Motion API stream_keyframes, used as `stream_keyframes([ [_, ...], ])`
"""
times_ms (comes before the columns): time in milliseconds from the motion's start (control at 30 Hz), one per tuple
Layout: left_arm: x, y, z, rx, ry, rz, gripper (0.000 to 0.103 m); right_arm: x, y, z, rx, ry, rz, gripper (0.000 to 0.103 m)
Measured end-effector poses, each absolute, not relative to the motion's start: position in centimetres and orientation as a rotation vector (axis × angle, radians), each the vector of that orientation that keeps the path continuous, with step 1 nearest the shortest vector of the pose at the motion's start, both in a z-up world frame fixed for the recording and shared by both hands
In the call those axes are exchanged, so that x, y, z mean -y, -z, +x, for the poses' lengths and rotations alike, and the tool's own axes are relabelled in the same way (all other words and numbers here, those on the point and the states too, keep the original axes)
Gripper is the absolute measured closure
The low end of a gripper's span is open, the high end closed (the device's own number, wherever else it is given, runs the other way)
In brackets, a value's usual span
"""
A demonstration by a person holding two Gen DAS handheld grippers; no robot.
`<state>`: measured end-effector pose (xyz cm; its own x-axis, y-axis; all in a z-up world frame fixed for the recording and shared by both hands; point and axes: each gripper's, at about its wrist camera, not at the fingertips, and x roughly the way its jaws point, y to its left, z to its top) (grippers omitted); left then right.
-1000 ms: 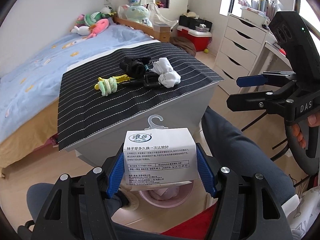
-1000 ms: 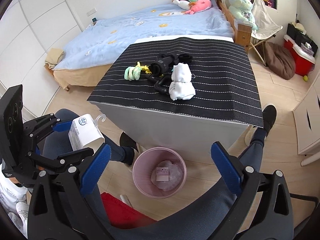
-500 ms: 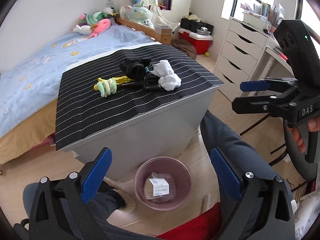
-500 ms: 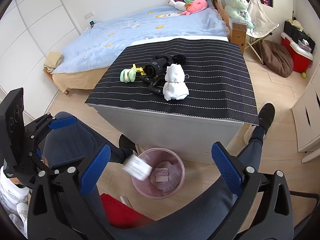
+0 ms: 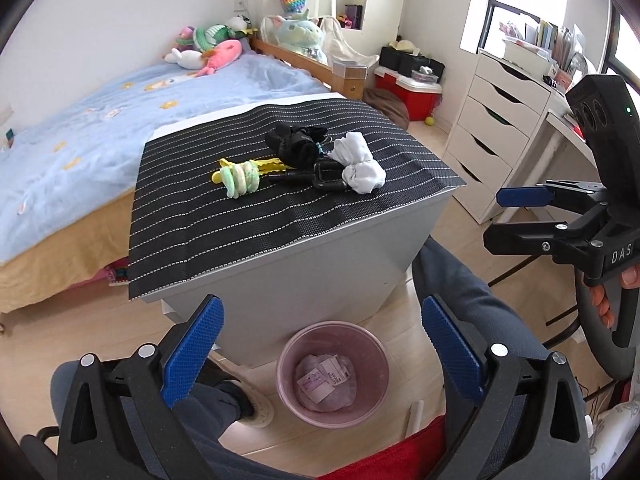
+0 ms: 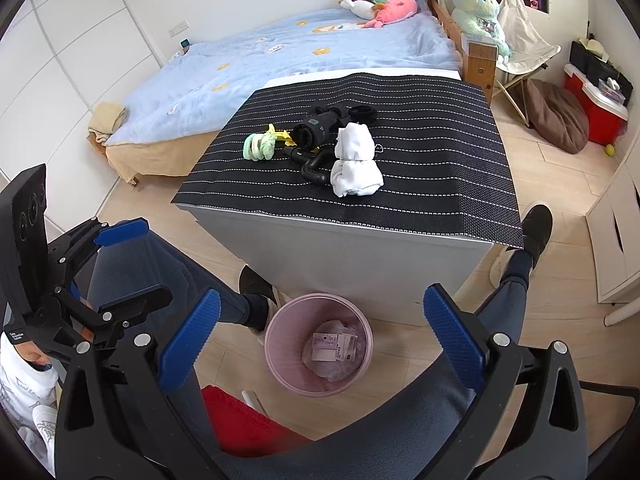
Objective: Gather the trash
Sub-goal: 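Move the right gripper toward the white sock bundle, then grasp the white sock bundle with the right gripper and lift it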
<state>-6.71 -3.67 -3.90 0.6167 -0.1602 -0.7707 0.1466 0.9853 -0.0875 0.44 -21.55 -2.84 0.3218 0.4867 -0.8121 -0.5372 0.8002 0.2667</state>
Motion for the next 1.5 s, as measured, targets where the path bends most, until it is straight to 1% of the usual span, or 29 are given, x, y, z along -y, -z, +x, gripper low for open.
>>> stream_keyframes([
  [267, 3.0, 3.3, -6.4, -0.86, 0.157, -0.019, 0.008, 21.3, 2.5, 1.4, -1.026, -0.662, -0.073, 0.003],
  [700, 1.6, 2.7, -5.4, -0.836, 0.127, -0.042, 0.008, 19.2, 1.8, 6.9, -1.003, -0.664, -0.152, 0.003],
  [1033, 0.5, 2.7, -5.4, -0.834, 0.111, -0.068, 0.008, 16.1, 3.6, 12.4, -1.049, -0.676, -0.218, 0.003],
  [1433, -0.3, 3.1, -5.3, -0.835, 0.095, -0.095, 0.008, 14.2, 6.4, 15.1, -1.121, -0.711, -0.24, 0.003],
  [1467, -0.4, 3.1, -5.3, -0.835, 0.095, -0.096, 0.008, 14.1, 6.6, 15.2, -1.12, -0.709, -0.243, 0.005],
  [1500, -0.4, 3.2, -5.3, -0.836, 0.094, -0.098, 0.008, 14.0, 6.7, 15.2, -1.121, -0.71, -0.244, 0.014],
])
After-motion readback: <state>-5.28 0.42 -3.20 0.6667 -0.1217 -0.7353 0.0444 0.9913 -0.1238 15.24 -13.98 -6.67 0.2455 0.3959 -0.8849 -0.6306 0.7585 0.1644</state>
